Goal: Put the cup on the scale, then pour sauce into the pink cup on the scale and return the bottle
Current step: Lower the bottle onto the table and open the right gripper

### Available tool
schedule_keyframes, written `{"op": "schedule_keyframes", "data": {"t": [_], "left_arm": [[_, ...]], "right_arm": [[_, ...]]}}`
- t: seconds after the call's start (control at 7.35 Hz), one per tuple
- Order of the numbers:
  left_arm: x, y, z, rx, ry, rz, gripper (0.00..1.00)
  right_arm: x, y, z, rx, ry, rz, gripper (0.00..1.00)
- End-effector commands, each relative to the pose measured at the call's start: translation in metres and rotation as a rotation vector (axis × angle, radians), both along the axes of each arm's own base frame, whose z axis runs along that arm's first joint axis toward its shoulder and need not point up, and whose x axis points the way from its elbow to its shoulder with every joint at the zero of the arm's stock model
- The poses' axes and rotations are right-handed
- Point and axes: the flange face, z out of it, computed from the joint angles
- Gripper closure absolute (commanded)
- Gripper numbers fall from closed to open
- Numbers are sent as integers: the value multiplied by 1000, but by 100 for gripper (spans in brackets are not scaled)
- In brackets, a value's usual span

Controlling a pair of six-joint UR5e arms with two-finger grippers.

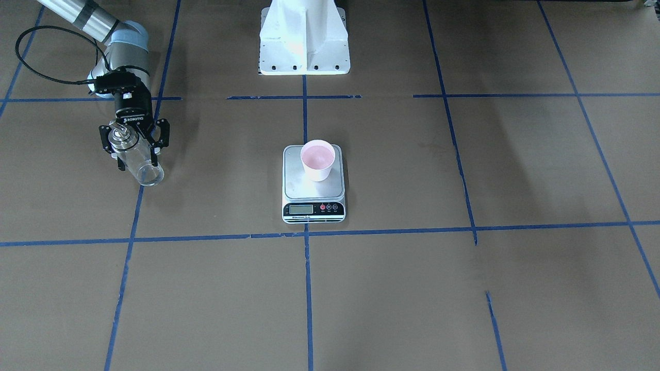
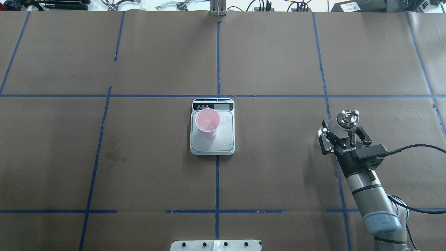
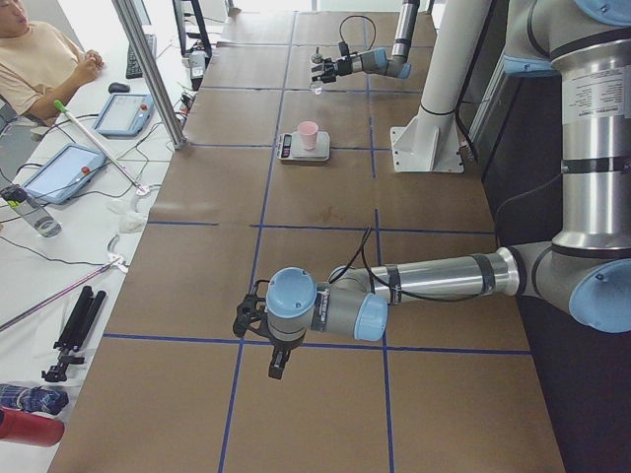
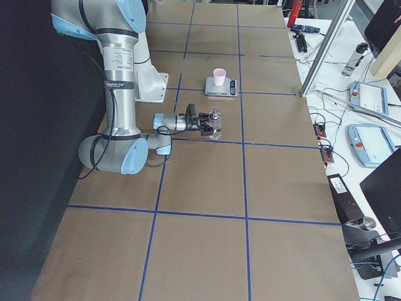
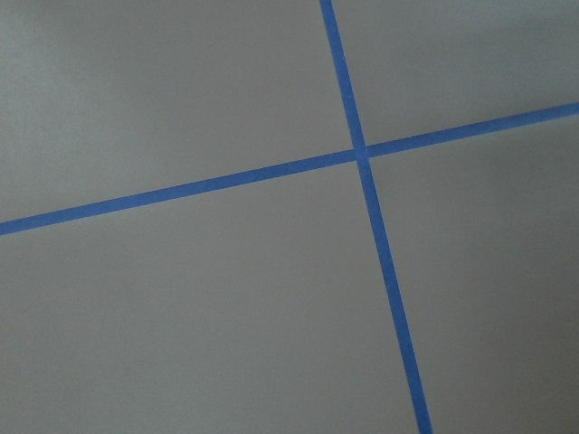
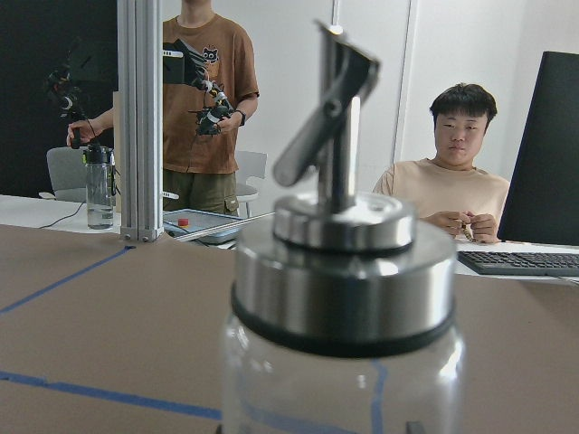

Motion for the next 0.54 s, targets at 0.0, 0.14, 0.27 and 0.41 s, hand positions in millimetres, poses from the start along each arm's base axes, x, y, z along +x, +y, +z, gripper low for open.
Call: {"op": "schedule_keyframes", "data": {"t": [0.0,0.14,0.27,0.41], "left_arm": [[0,0,0,0,0,0,0],[1,0,1,-2,0,2,0],[0,0,1,-2,0,0,0],[0,0,1,-2,0,0,0]], "right_arm": [[-3,0,-3,2,-8,-2,100],[-4,1,-4,2,-9,-2,100],[-3,0,-8,5,-17,2,97],[-5,1,-5,3,-6,1,18]]}}
